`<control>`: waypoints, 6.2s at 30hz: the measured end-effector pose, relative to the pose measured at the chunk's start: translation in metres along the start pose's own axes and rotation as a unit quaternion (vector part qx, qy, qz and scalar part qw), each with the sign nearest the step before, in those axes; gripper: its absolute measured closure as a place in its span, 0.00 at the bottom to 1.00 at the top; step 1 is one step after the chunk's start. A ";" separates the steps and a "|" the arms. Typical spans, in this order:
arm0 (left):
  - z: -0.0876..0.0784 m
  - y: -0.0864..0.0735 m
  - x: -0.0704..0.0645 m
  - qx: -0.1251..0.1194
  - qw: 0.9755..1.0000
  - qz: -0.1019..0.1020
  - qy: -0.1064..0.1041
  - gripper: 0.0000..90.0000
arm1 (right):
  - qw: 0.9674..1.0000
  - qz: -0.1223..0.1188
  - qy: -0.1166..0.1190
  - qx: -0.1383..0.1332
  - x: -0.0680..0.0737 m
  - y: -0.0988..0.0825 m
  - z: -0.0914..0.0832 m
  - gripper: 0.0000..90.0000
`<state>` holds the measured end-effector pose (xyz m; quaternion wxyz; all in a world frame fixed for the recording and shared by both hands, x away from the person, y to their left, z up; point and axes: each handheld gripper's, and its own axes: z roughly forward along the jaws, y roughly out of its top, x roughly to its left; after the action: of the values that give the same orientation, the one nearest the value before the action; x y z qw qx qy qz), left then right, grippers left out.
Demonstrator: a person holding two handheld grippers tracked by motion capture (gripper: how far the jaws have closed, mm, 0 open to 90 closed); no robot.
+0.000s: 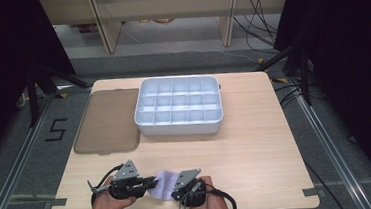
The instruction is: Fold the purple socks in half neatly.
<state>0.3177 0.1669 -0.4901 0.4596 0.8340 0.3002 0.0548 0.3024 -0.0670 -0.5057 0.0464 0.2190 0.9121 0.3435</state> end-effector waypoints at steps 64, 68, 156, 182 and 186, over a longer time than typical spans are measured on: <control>0.027 0.037 -0.013 0.046 0.998 -0.007 -0.029 0.90 | 0.999 0.015 -0.050 0.011 -0.038 -0.007 -0.019 1.00; 0.040 0.039 -0.018 0.060 0.998 0.001 -0.033 0.90 | 0.999 0.009 -0.047 0.012 -0.040 -0.007 -0.019 1.00; 0.053 0.032 -0.002 0.069 0.997 0.039 -0.005 0.94 | 0.998 0.018 -0.053 -0.006 -0.026 -0.010 -0.046 0.99; 0.038 0.008 -0.004 0.082 0.995 -0.058 -0.027 0.65 | 0.999 0.022 -0.042 -0.004 -0.018 -0.007 -0.044 0.97; 0.043 0.005 -0.005 0.094 0.993 -0.060 -0.030 0.63 | 0.999 0.021 -0.047 -0.011 -0.017 -0.007 -0.043 0.97</control>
<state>0.3315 0.1300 -0.5094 0.3902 0.8555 0.3394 -0.0264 0.3046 -0.1053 -0.4789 0.0841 0.2534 0.9004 0.3434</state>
